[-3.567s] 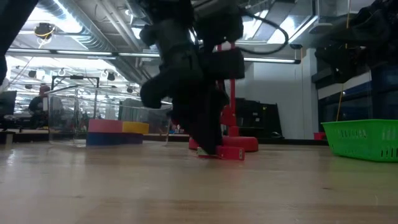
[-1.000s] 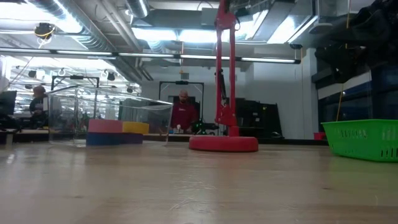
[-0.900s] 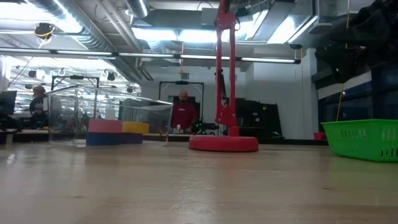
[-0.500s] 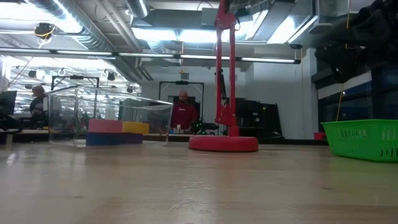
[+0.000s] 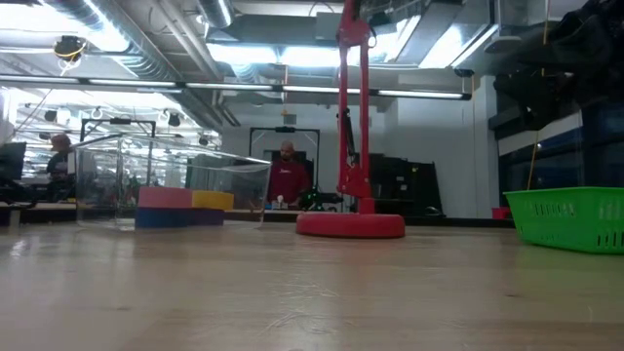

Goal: Pick and place Stapler, Stapler remover, tape
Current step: Put the red stapler into the bottom green basket, then put the yellow stapler into the bottom green basket

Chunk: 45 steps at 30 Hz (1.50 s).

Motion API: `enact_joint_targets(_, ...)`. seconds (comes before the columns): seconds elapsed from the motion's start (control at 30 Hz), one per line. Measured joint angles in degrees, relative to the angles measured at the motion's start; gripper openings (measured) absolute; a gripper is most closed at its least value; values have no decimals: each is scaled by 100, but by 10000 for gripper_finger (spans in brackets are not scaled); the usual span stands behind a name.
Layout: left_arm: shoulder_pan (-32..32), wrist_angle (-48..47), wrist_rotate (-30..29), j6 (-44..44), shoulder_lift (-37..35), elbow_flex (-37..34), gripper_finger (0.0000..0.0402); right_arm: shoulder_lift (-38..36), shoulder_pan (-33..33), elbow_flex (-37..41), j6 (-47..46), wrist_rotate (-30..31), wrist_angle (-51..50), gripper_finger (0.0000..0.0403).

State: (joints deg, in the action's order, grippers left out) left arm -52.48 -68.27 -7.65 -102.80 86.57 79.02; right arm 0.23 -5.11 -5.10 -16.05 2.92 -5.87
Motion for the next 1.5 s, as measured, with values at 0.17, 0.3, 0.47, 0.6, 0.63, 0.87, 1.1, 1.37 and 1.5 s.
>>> enact_joint_targets(0.17,-152,-270,-49,0,505,0,50,-1,-2,0,0,0,-1,232)
enact_joint_targets(0.3,-283,-381,-36,0,930,0,54,2,-2,0,0,0,-2,232)
enact_joint_targets(0.47,-425,-376,-178,-1,1468,0,56,0,0,0,0,0,0,232)
enact_joint_targets(0.6,-492,-370,-160,-14,1844,0,56,-1,1,0,0,0,1,232)
enact_joint_targets(0.63,-492,-370,-130,-56,1908,0,56,2,0,0,0,0,-2,232)
enact_joint_targets(0.87,-490,-257,-128,-230,1886,0,79,-1,-2,0,1,0,1,232)
enact_joint_targets(1.1,-479,-418,-71,-358,1636,0,128,2,1,0,0,0,-2,232)
enact_joint_targets(1.37,-373,-420,369,-401,1450,0,174,1,0,0,0,0,0,232)
enact_joint_targets(1.5,-269,-415,181,-55,1289,0,177,0,-1,0,0,0,-1,232)
